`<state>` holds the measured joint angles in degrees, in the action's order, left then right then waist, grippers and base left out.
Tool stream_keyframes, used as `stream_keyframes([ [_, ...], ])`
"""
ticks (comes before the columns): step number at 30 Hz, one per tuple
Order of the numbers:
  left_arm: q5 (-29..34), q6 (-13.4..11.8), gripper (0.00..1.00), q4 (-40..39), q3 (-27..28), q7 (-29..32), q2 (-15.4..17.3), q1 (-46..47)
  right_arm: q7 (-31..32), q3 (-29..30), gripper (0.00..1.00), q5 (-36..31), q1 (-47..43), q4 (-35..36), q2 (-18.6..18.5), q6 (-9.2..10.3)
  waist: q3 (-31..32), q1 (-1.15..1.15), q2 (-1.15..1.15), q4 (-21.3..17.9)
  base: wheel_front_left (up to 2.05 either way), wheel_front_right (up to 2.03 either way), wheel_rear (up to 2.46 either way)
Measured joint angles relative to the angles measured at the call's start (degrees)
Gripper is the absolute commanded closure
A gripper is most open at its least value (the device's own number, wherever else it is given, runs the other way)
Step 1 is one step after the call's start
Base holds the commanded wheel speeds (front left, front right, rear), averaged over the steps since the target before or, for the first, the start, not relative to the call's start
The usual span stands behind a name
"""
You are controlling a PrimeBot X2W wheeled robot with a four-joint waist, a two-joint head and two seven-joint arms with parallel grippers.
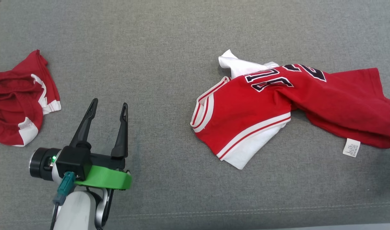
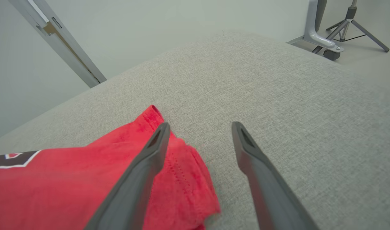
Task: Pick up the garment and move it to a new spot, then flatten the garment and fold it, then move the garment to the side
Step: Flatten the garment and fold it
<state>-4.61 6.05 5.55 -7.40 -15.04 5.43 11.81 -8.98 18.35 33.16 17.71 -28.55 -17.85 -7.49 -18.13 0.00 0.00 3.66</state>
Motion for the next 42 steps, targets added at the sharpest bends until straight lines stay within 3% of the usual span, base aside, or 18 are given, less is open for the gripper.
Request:
stream_keyframes([
  [8,-0.1,-0.1,0.00,0.3,1.0,0.0,0.5,-1.7,-1.2,1.8,0.00,-3.1,-7.5,9.0,2.5,0.00,2.3,0.00,0.00,-0.4,0.00,0.00,0.00],
  [13,-0.1,-0.6,0.00,0.1,1.7,0.0,0.7,-3.5,-1.7,-1.3,0.00,-8.9,-11.9,21.0,6.7,0.00,5.0,0.00,0.00,-0.6,0.00,0.00,0.00],
  [19,-0.5,-1.0,0.00,-0.4,2.3,0.0,0.6,-6.0,-2.3,-6.6,0.00,-14.0,-15.2,29.0,9.0,-0.01,8.1,0.00,0.00,-0.4,0.00,0.00,0.00],
  [30,-1.5,-1.3,0.00,-0.4,2.6,0.0,-0.2,-12.0,-1.2,-10.9,0.00,-20.3,-24.5,32.9,11.5,-0.02,14.2,0.00,0.00,0.9,0.00,0.00,0.00],
  [42,-0.9,-1.0,0.00,0.3,1.0,0.0,0.5,-13.5,0.3,-13.0,0.00,-21.7,-27.6,35.1,12.6,-0.03,16.4,0.00,0.00,1.8,0.00,0.00,0.00],
])
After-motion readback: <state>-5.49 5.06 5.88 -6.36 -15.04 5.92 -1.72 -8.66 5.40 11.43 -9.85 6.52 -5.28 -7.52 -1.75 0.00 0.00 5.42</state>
